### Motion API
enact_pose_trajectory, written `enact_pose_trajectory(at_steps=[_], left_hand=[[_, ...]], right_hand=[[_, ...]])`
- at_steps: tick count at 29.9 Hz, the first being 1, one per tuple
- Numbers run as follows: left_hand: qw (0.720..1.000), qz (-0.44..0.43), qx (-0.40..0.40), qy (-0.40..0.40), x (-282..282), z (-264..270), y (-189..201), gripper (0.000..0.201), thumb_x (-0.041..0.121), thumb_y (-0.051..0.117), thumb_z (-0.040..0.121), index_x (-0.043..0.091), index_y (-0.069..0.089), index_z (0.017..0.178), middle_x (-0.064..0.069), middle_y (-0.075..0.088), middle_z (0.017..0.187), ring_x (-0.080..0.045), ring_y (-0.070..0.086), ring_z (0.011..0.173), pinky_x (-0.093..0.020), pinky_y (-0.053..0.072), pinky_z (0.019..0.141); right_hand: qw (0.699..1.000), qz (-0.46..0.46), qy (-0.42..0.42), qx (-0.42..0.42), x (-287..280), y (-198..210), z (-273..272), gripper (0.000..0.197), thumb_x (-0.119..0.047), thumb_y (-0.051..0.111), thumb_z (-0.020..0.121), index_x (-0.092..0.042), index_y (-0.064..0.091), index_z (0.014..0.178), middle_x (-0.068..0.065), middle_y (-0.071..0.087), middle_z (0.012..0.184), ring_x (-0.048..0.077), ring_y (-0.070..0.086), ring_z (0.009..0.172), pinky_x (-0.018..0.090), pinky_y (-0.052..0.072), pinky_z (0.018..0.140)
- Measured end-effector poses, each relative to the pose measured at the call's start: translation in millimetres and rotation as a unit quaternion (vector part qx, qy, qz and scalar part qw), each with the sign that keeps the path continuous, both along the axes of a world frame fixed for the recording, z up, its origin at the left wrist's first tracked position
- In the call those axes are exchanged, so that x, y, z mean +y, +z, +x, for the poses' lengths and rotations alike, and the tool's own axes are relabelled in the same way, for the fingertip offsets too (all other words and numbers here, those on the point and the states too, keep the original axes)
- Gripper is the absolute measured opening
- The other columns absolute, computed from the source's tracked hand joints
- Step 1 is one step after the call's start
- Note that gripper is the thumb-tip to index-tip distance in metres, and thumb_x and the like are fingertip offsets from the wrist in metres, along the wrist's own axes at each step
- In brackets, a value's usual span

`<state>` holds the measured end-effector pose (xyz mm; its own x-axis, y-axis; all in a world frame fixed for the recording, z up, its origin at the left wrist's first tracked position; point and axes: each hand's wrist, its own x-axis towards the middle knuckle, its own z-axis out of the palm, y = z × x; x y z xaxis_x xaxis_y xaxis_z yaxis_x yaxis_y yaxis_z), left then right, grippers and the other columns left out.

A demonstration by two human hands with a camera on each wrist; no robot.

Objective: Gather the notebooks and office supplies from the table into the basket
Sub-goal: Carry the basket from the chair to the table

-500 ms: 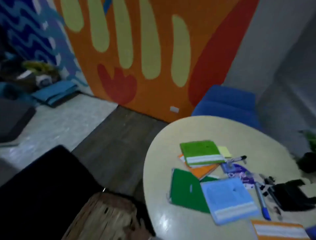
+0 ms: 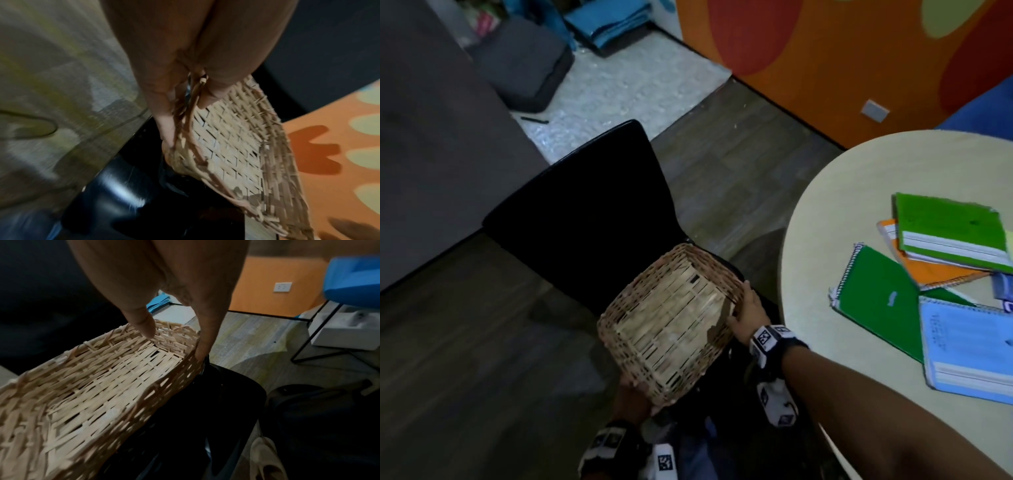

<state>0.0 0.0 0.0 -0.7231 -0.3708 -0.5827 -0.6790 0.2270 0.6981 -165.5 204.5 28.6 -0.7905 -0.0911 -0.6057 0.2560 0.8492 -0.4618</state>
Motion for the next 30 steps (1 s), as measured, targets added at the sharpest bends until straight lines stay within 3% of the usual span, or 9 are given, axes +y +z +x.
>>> enact_pose_trajectory(at_steps=[1, 4, 8, 11, 15, 17, 20, 25, 30], left_hand=[[0.995, 0.039, -0.074, 0.053, -1, -1, 4, 0.035, 0.003, 0.043, 0.091, 0.008, 0.061, 0.121, -0.007, 0.066, 0.115, -0.010, 0.065, 0.097, -0.029, 0.042, 0.085], [0.989, 0.061, -0.075, 0.114, -9, 8, 27, 0.042, -0.010, 0.043, 0.093, -0.002, 0.041, 0.133, -0.019, 0.056, 0.115, -0.030, 0.059, 0.091, -0.024, 0.050, 0.057], [0.986, 0.060, -0.027, 0.154, -36, 1, 61, 0.041, 0.003, 0.043, 0.097, 0.006, 0.038, 0.138, -0.014, 0.051, 0.127, -0.036, 0.053, 0.110, -0.038, 0.045, 0.082], [0.985, 0.080, -0.001, 0.153, -50, -14, 90, 0.039, 0.010, 0.042, 0.098, 0.017, 0.041, 0.135, -0.012, 0.055, 0.124, -0.036, 0.058, 0.109, -0.046, 0.053, 0.083], [0.993, 0.056, 0.066, 0.074, -42, -49, 129, 0.034, 0.005, 0.042, 0.095, 0.016, 0.050, 0.126, -0.014, 0.061, 0.120, -0.029, 0.061, 0.095, -0.035, 0.054, 0.073], [0.995, 0.062, 0.079, 0.019, -20, -68, 146, 0.034, 0.005, 0.044, 0.094, 0.019, 0.054, 0.122, -0.013, 0.064, 0.117, -0.028, 0.063, 0.094, -0.036, 0.056, 0.074], [0.988, 0.065, 0.104, -0.094, 29, -84, 170, 0.028, 0.003, 0.044, 0.093, 0.021, 0.059, 0.109, -0.005, 0.066, 0.097, -0.015, 0.062, 0.079, -0.019, 0.054, 0.053], [0.942, 0.106, 0.101, -0.303, 118, -96, 174, 0.034, 0.000, 0.048, 0.093, 0.029, 0.062, 0.103, 0.009, 0.068, 0.100, -0.005, 0.061, 0.093, -0.019, 0.043, 0.072], [0.871, 0.119, 0.065, -0.472, 188, -89, 162, 0.030, 0.003, 0.051, 0.094, 0.026, 0.065, 0.107, 0.021, 0.072, 0.104, -0.003, 0.061, 0.103, -0.020, 0.046, 0.087]], right_hand=[[1.000, 0.000, 0.001, 0.001, -2, -3, 1, 0.088, -0.023, 0.058, 0.088, -0.019, -0.003, 0.152, 0.011, 0.010, 0.159, 0.034, 0.050, 0.125, 0.035, 0.047, 0.096], [1.000, -0.004, -0.018, 0.018, -6, 4, 7, 0.081, -0.017, 0.058, 0.088, -0.011, 0.007, 0.151, 0.015, 0.018, 0.153, 0.035, 0.044, 0.128, 0.036, 0.040, 0.102], [0.994, -0.069, -0.076, 0.046, 1, 26, -1, 0.075, -0.015, 0.062, 0.088, -0.007, 0.019, 0.149, 0.020, 0.028, 0.148, 0.035, 0.040, 0.132, 0.034, 0.034, 0.107], [0.975, -0.163, -0.100, 0.116, 15, 52, -6, 0.057, -0.014, 0.064, 0.083, -0.011, 0.045, 0.136, 0.018, 0.052, 0.127, 0.033, 0.055, 0.116, 0.038, 0.043, 0.102], [0.931, -0.269, -0.179, 0.171, 66, 97, 6, 0.038, -0.019, 0.066, 0.081, -0.023, 0.050, 0.115, -0.001, 0.061, 0.093, 0.029, 0.065, 0.083, 0.051, 0.056, 0.076], [0.908, -0.288, -0.229, 0.201, 103, 116, 22, 0.028, -0.015, 0.066, 0.084, -0.022, 0.050, 0.106, 0.000, 0.058, 0.088, 0.030, 0.063, 0.076, 0.050, 0.054, 0.070], [0.884, -0.278, -0.294, 0.234, 168, 141, 64, 0.014, -0.022, 0.061, 0.090, -0.027, 0.050, 0.083, 0.006, 0.058, 0.087, 0.033, 0.064, 0.077, 0.049, 0.057, 0.065], [0.892, -0.180, -0.321, 0.264, 276, 167, 171, 0.025, -0.019, 0.062, 0.090, -0.013, 0.053, 0.068, 0.004, 0.060, 0.068, 0.009, 0.056, 0.059, 0.023, 0.048, 0.058], [0.901, -0.147, -0.363, 0.185, 329, 155, 285, 0.029, -0.015, 0.069, 0.084, -0.020, 0.055, 0.059, 0.001, 0.062, 0.059, 0.009, 0.058, 0.056, 0.029, 0.051, 0.055]])
